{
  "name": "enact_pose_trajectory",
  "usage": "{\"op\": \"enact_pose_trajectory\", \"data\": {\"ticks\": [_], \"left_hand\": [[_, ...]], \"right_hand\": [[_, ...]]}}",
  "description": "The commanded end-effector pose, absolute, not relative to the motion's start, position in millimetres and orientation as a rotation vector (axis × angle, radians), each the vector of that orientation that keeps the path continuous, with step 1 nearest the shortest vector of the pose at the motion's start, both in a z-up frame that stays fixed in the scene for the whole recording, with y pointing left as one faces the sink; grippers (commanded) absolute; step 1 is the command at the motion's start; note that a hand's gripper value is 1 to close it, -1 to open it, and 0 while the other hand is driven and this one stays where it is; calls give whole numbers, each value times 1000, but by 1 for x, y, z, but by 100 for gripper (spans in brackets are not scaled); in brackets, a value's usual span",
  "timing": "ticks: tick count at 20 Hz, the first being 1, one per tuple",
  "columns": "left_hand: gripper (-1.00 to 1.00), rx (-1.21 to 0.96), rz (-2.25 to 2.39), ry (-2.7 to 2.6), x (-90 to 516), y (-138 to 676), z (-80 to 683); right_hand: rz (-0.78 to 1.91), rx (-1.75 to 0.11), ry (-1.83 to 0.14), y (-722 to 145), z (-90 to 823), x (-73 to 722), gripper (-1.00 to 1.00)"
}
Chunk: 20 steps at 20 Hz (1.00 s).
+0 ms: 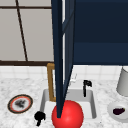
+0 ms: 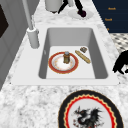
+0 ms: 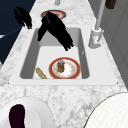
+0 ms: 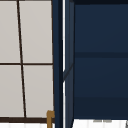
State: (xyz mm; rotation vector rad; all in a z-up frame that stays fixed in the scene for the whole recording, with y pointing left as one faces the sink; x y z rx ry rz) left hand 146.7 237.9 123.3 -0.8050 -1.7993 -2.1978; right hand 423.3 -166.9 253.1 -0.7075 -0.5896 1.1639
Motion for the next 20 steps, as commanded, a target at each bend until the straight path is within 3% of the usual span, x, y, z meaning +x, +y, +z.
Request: {"op": "enact_pose_trajectory", "data": {"ticks": [1,20], "left_hand": [[0,-805,-2198,-1799,147,238,123],[0,-805,-2198,-1799,147,238,123]], "right_hand": [[1179,-679,-614,-186,248,402,-100],[1192,-600,-661,-274,242,303,-100]]}}
